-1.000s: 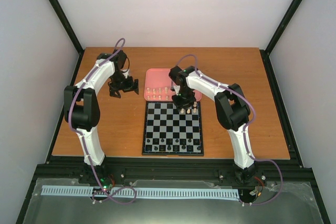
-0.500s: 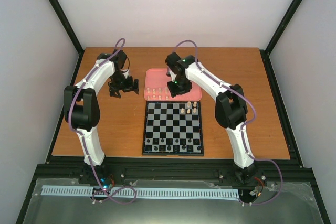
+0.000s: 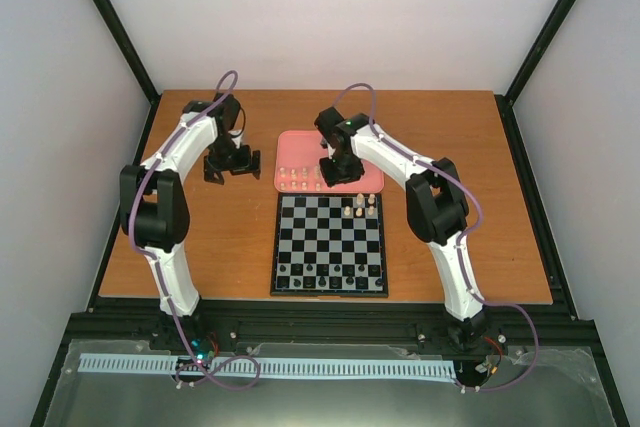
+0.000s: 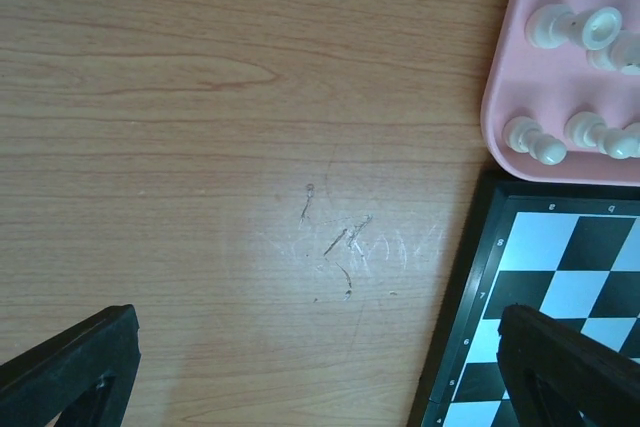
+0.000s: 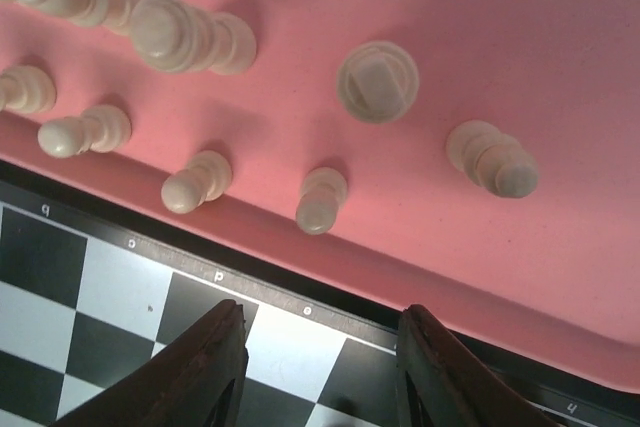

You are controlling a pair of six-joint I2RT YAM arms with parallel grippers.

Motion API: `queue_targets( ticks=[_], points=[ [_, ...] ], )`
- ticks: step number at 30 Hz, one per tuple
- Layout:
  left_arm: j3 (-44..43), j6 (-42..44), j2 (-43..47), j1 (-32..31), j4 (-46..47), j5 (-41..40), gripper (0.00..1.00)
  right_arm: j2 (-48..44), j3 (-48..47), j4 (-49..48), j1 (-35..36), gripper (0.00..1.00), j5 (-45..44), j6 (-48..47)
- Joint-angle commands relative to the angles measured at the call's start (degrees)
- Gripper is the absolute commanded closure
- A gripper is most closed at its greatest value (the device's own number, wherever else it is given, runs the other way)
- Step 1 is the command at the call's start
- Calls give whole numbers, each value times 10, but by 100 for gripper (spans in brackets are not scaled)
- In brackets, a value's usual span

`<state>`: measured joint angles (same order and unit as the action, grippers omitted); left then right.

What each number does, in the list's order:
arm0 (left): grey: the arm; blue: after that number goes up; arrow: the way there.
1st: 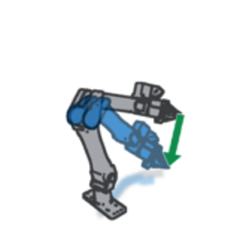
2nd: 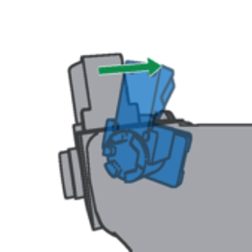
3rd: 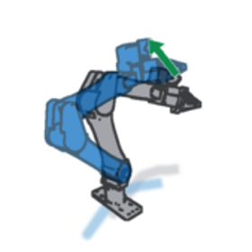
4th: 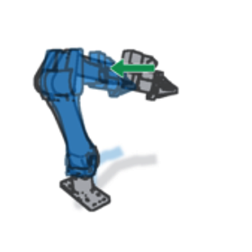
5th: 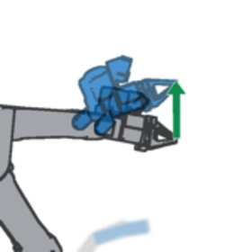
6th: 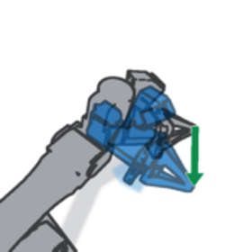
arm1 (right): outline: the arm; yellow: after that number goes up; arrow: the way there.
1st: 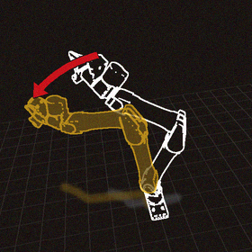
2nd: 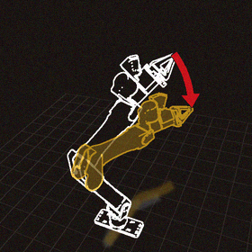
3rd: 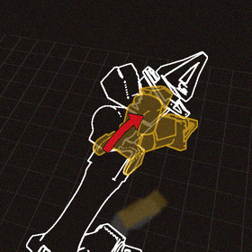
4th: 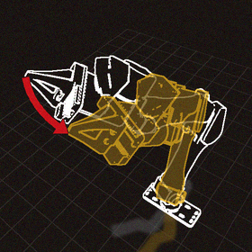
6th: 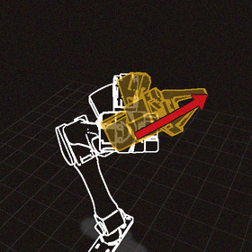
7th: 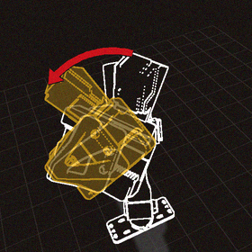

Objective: Set up the chess pieces on the board
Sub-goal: Pick up the chess piece from the storage box.

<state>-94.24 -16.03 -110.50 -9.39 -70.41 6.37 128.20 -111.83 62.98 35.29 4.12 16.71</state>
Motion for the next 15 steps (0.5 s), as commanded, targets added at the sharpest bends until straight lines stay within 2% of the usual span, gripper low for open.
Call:
queue_targets(
  ticks=[1,6,15],
  points=[
    [-25,9,26,-1,-4,7,0,-20,6,-39,-1,58,-24,41],
    [-42,4,19,-1,-9,35,0,1,-21,-43,-1,59,-18,71],
    [-35,-2,26,-1,8,60,0,51,-73,-21,-1,59,-26,70]
  ],
)
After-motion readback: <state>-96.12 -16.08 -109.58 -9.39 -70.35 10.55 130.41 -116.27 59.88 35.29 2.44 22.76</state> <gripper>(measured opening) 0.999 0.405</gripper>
